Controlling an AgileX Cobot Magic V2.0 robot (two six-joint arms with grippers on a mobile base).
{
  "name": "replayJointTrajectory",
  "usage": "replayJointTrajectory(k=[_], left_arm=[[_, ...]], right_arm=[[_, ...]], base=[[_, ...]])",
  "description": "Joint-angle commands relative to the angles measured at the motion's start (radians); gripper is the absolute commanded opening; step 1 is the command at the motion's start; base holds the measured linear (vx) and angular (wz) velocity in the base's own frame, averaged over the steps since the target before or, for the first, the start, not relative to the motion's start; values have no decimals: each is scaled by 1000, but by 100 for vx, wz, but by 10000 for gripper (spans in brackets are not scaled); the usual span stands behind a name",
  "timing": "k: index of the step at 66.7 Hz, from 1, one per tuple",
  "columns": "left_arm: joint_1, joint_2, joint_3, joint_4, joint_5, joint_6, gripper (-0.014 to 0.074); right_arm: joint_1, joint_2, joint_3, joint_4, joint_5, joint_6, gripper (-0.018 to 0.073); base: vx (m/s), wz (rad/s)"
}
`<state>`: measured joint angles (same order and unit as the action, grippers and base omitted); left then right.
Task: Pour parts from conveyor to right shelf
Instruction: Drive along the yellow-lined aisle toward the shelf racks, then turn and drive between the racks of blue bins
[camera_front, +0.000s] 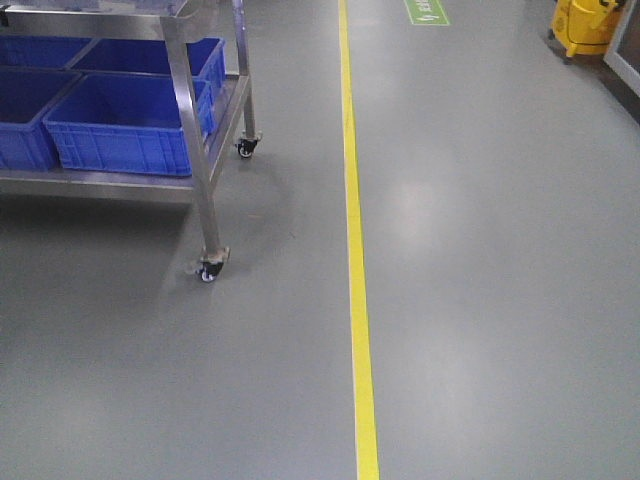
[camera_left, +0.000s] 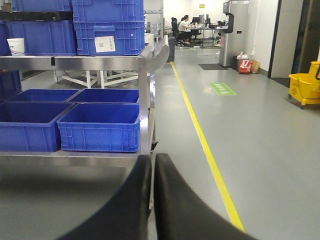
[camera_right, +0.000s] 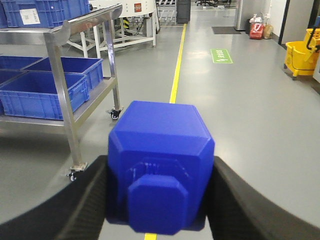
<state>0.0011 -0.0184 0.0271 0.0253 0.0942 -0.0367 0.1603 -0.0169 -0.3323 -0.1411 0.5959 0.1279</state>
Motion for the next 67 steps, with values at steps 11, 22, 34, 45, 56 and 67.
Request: replayJointTrajectory(k=[11, 22, 34, 45, 56, 67], left_arm=[[-3, -6, -25, -6, -72, -7, -6], [-3, -6, -25, -6, -72, -7, -6], [-3, -6, -25, -6, -72, -7, -6], [-3, -6, -25, -6, -72, -7, -6], [-3, -6, -25, -6, -72, -7, -6], [-3, -6, -25, -6, -72, -7, -6]], right_arm=[[-2, -3, -26, -11, -85, -10, -4], [-2, -3, -26, -11, -85, -10, -4], [-2, -3, -26, -11, -85, -10, -4], [-2, -3, -26, -9, -85, -10, -4], [-2, -3, -26, -12, -85, -10, -4], [-1, -3, -26, -16, -85, -10, -4]], base=[[65, 10], [60, 14], [55, 26], [49, 56], [43, 89], [36, 115]])
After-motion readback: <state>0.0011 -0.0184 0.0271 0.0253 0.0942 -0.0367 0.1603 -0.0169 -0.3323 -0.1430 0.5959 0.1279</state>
